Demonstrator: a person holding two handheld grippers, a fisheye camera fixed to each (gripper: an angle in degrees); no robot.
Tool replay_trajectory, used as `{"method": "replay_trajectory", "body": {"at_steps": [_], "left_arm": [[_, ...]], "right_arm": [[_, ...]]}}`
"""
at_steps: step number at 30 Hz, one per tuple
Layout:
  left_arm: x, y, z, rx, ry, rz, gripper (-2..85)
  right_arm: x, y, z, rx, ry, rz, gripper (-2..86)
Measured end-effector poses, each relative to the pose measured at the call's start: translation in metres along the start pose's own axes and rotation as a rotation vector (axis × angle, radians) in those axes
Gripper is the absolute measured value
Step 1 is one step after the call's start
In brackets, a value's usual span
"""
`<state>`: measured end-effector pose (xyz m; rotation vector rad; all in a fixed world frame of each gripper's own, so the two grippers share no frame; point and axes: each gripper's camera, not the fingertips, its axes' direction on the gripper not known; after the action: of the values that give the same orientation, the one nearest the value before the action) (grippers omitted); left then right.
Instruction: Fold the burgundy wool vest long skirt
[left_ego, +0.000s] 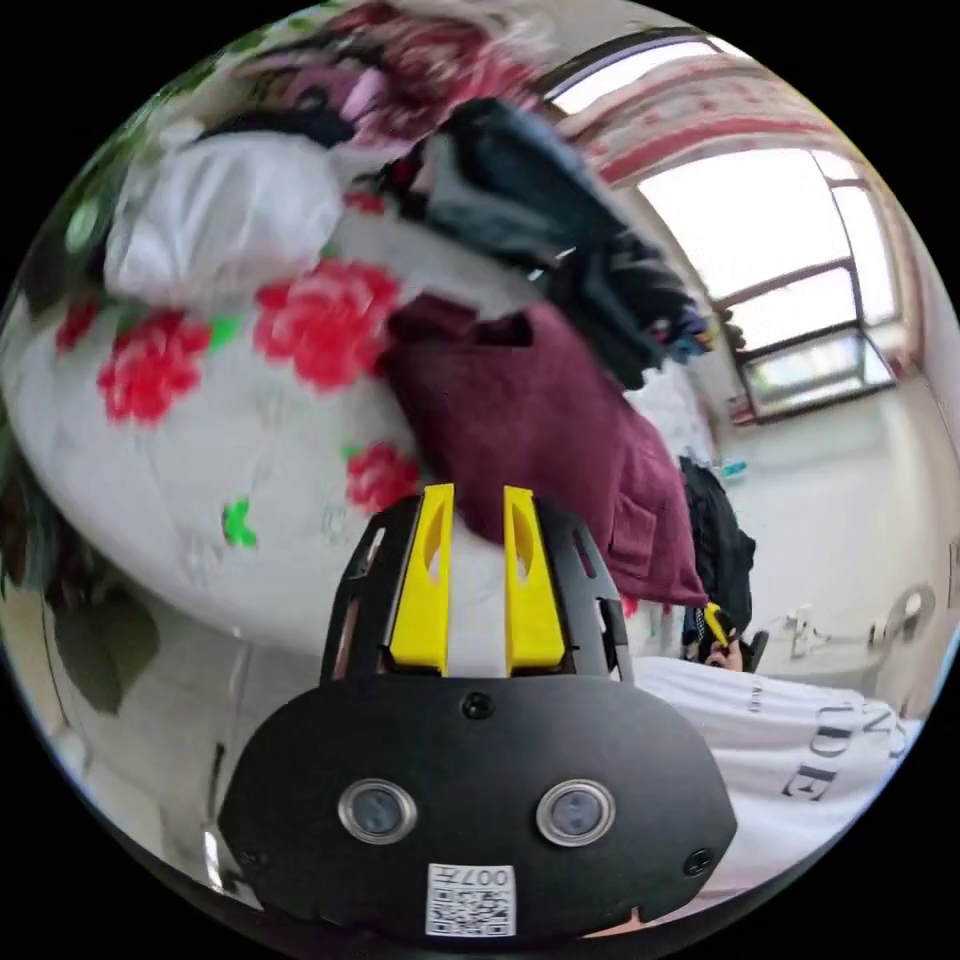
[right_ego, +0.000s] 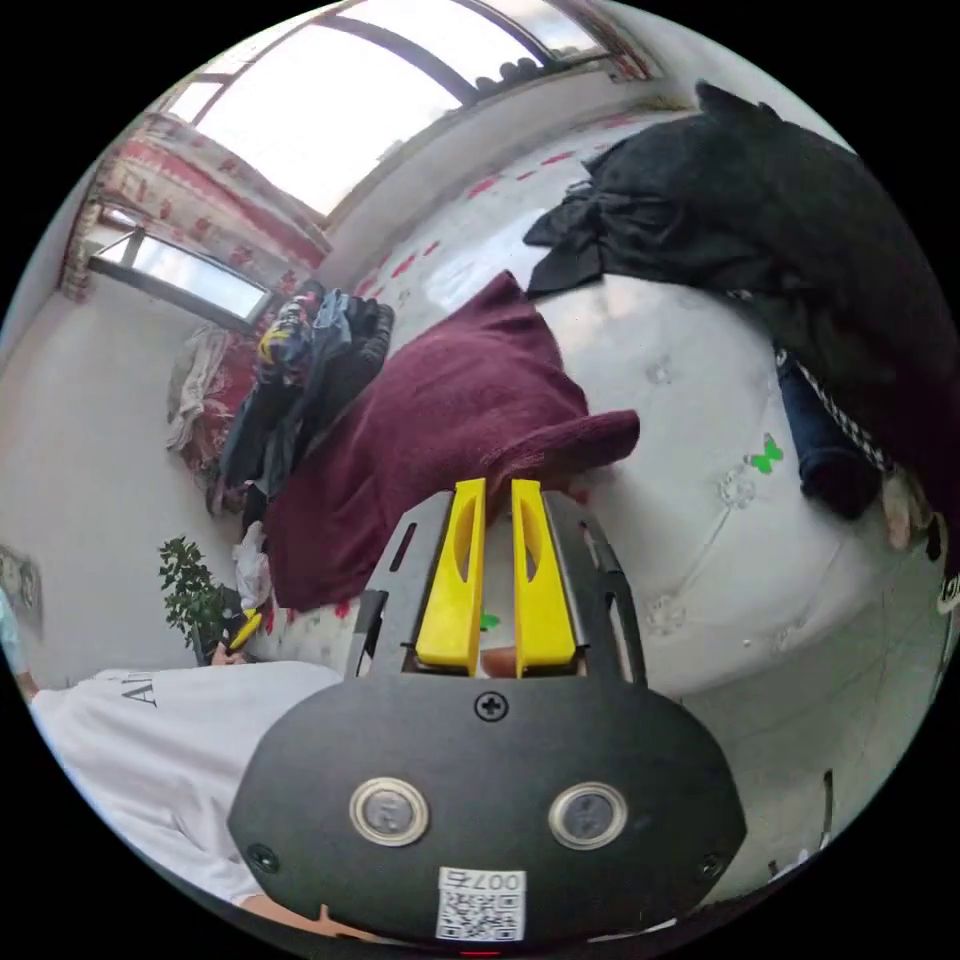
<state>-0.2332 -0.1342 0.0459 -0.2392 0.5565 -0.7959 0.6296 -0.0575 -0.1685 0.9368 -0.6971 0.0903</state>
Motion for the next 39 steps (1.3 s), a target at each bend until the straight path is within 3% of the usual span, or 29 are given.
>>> {"method": "replay_trajectory", "body": {"at_steps": [2, 9, 14, 16, 18, 20, 25, 28, 31, 35, 39], "left_arm": [[-0.028, 0.021, 0.027, -0.040, 0.030, -0.141, 9.6], [-0.040, 0.003, 0.040, 0.033, 0.049, -0.159, 10.0], [-0.046, -0.031, 0.063, 0.041, 0.076, -0.180, 11.2], [-0.044, -0.040, 0.068, 0.050, 0.074, -0.175, 10.8], [-0.041, -0.050, 0.073, 0.048, 0.067, -0.159, 9.4], [-0.042, -0.058, 0.080, 0.022, 0.061, -0.154, 1.1], [-0.025, -0.048, 0.048, 0.110, 0.256, 0.031, -0.7], [-0.018, -0.029, 0.031, 0.085, 0.348, 0.150, -0.4], [-0.023, -0.018, 0.031, 0.047, 0.313, 0.195, 1.9], [-0.052, -0.027, 0.030, 0.074, 0.273, 0.144, 6.5], [-0.062, -0.054, 0.045, 0.011, 0.164, 0.131, 8.7]], "right_arm": [[0.024, 0.028, 0.019, 0.016, 0.055, 0.105, 6.5], [0.039, 0.021, 0.053, 0.054, 0.120, 0.182, 10.3], [0.048, 0.006, 0.100, 0.046, 0.182, 0.286, 7.8], [0.051, 0.003, 0.116, 0.017, 0.120, 0.307, 5.6], [0.051, 0.002, 0.128, -0.011, 0.099, 0.321, 3.2], [0.044, 0.008, 0.131, 0.025, 0.110, 0.284, 1.4], [0.027, 0.033, 0.098, 0.142, 0.207, 0.183, 0.4], [0.034, 0.053, 0.104, 0.109, 0.367, 0.241, 0.6], [0.030, 0.075, 0.122, 0.114, 0.496, 0.345, 1.3], [-0.052, 0.105, 0.162, 0.245, 0.494, 0.121, 3.1], [-0.155, 0.120, 0.253, 0.063, 0.187, -0.266, 4.2]]}}
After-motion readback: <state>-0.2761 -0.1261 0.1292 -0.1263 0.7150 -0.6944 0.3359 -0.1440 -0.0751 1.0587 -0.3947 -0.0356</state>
